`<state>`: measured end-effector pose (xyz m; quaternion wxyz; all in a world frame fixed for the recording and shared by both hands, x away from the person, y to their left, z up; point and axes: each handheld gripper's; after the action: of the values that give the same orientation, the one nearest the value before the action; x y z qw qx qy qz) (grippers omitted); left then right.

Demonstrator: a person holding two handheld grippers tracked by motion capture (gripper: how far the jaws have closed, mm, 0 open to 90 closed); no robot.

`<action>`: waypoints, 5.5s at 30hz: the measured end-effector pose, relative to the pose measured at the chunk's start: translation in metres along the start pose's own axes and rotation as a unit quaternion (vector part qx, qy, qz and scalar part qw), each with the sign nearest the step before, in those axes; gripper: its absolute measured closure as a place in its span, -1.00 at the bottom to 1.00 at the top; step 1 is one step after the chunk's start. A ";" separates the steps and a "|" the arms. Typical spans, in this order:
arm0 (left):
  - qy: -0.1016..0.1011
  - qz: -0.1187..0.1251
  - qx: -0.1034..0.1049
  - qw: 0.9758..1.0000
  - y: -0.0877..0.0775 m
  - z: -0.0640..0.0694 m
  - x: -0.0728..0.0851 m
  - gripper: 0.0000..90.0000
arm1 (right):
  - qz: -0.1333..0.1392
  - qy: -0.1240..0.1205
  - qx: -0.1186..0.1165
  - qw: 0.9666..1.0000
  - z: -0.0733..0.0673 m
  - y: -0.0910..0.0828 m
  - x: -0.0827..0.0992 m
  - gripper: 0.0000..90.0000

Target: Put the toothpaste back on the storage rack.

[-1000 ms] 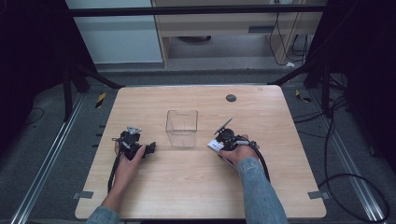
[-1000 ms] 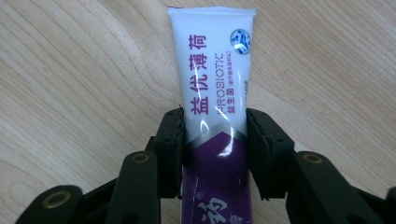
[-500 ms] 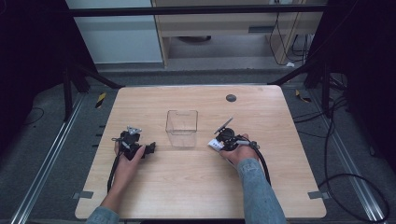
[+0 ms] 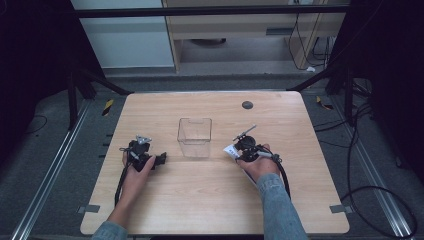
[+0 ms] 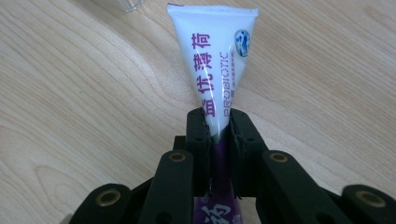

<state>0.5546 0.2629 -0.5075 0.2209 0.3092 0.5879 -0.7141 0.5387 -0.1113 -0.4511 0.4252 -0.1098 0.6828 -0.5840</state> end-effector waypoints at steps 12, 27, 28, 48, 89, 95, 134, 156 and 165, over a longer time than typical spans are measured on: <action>0.001 0.001 0.001 1.000 0.000 0.000 0.000 -1.00 | 0.039 0.012 0.019 0.999 0.007 -0.032 -0.001 0.78; 0.002 0.001 0.003 1.000 0.000 -0.001 0.000 -1.00 | 0.120 0.022 0.044 0.992 0.012 -0.063 -0.005 0.78; 0.002 0.001 0.003 1.000 0.000 -0.001 0.000 -1.00 | 0.120 0.022 0.044 0.992 0.012 -0.063 -0.005 0.78; 0.003 0.000 0.004 1.000 0.000 -0.001 0.000 -1.00 | 0.184 0.037 0.062 0.980 0.009 -0.073 -0.006 0.78; 0.002 0.001 0.004 1.000 0.000 -0.001 0.001 -1.00 | 0.283 0.036 0.099 0.953 -0.003 -0.109 -0.055 0.78; 0.003 0.001 0.005 1.000 0.000 -0.001 0.001 -1.00 | 0.289 0.033 0.105 0.951 -0.003 -0.116 -0.067 0.78; 0.005 0.001 0.008 1.000 0.000 -0.002 0.000 -1.00 | 0.353 0.027 0.109 0.929 -0.017 -0.120 -0.142 0.78; 0.006 -0.001 0.008 1.000 0.000 -0.002 0.000 -1.00 | 0.369 0.017 0.108 0.923 -0.024 -0.108 -0.168 0.77; 0.007 -0.001 0.009 1.000 0.000 -0.002 0.000 -1.00 | 0.374 0.018 0.111 0.921 -0.026 -0.102 -0.173 0.77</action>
<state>0.5551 0.2650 -0.5074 0.2132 0.3154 0.5836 -0.7172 0.5908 -0.0116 -0.2829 0.6094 0.2122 0.6129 -0.4560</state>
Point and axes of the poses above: each handheld gripper's, and its own axes: y roughly forward along the jaws, x roughly out of its underside, z roughly to its right, and after that the axes turned 11 degrees about -y, right-handed
